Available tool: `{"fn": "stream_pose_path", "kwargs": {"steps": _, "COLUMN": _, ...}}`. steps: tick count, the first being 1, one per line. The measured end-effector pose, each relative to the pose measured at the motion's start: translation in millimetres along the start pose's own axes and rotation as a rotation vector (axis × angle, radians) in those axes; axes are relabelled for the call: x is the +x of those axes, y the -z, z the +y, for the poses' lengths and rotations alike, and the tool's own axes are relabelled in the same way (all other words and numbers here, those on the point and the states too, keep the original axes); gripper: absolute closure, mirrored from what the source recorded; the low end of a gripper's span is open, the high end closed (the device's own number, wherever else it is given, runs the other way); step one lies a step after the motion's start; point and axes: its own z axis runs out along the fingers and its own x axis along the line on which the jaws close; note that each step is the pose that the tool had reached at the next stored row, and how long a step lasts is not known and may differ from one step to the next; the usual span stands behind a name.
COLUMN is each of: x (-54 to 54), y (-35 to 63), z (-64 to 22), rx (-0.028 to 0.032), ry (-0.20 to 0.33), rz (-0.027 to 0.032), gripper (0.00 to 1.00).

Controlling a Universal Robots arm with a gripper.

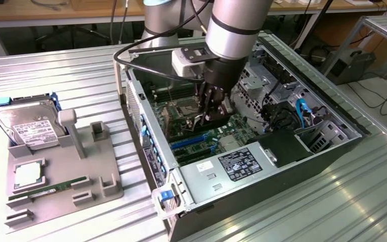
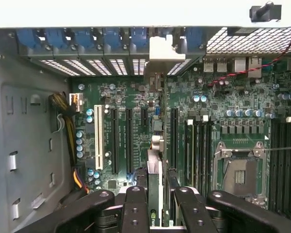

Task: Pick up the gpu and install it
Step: 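Insert the gpu into the slot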

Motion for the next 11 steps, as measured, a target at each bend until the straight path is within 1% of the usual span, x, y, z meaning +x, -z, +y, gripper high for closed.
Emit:
{"fn": "stream_pose_path", "kwargs": {"steps": 5, "x": -2.6, "y": -9.3, "z": 0.9, "rx": 0.0, "ry": 0.0, "rz": 0.0001, "gripper": 0.74}}
{"fn": "stream_pose_path", "kwargs": {"steps": 7, "x": -2.6, "y": -15.3, "z": 1.6, "rx": -0.0001, "ry": 0.0, "rz": 0.0001, "gripper": 0.74}}
{"fn": "stream_pose_path", "kwargs": {"steps": 11, "x": -2.5, "y": -21.0, "z": 2.9, "rx": 0.0, "ry": 0.0, "rz": 0.0001, "gripper": 0.74}}
